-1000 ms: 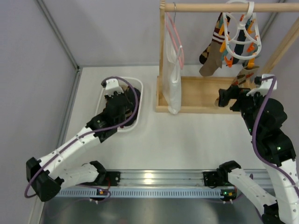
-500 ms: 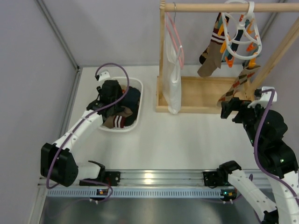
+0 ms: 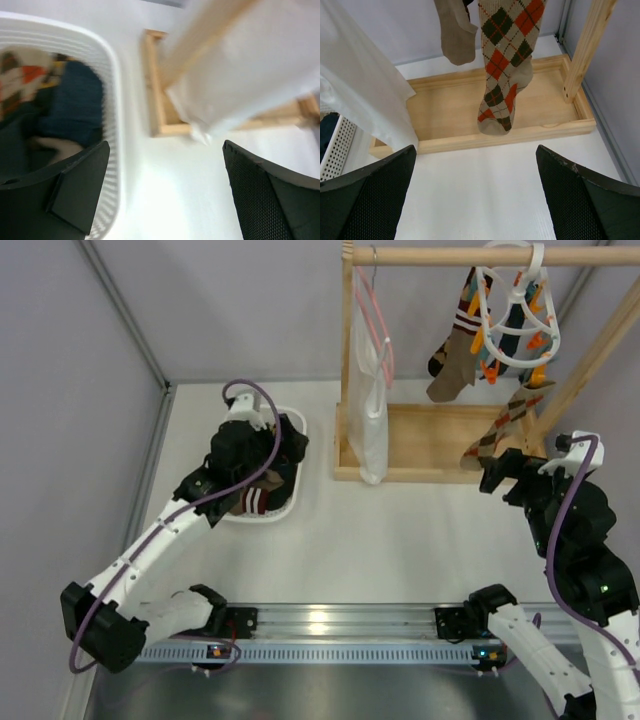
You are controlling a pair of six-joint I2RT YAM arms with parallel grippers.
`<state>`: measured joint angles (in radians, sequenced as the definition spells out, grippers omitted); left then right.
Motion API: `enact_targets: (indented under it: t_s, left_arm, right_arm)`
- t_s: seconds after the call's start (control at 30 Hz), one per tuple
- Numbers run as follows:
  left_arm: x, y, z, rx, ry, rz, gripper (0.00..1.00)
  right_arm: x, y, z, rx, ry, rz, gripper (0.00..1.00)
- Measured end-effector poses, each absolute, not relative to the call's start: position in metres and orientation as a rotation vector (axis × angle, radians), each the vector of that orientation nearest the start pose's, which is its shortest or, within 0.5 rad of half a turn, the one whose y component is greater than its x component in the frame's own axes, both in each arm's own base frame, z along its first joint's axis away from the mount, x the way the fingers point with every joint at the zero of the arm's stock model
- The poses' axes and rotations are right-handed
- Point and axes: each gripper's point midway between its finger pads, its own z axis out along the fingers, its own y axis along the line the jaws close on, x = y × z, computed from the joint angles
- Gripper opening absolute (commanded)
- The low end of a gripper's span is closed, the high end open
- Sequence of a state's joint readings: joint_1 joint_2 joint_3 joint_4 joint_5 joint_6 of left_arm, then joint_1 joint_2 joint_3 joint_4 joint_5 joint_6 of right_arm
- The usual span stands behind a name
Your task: Remove the socks clipped to the hanger
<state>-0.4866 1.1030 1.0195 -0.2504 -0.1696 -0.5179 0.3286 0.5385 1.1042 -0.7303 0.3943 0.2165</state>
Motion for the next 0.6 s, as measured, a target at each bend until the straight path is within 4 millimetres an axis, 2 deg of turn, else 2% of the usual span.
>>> enact_targets:
  t_s: [0.1, 0.23, 0.37, 0.5, 0.6]
  left_arm:
    - [0.310, -0.222, 0.282, 0.030, 1.908, -0.675, 0.98]
    - [0.259, -0.297, 0.288, 0.280, 1.867, -0.851, 0.98]
    - [0.223, -0.349, 0.279, 0.465, 1.840, -0.937, 0.98]
    - [0.208, -0.394, 0.259, 0.648, 1.815, -0.967, 0.98]
    - [0.206, -0.432, 0.248, 0.776, 1.765, -1.010, 0.98]
  right_arm:
    - [0.205, 0.005, 0.350, 0.216, 1.716, 0.050, 0.99]
    - [0.204, -0.003, 0.346, 0.243, 1.727, 0.009, 1.00]
    - [0.201, -0.005, 0.343, 0.244, 1.749, -0.006, 0.99]
    - [0.197, -0.003, 0.347, 0.234, 1.749, 0.018, 1.00]
    - [0.190, 0.003, 0.356, 0.209, 1.729, 0.067, 0.99]
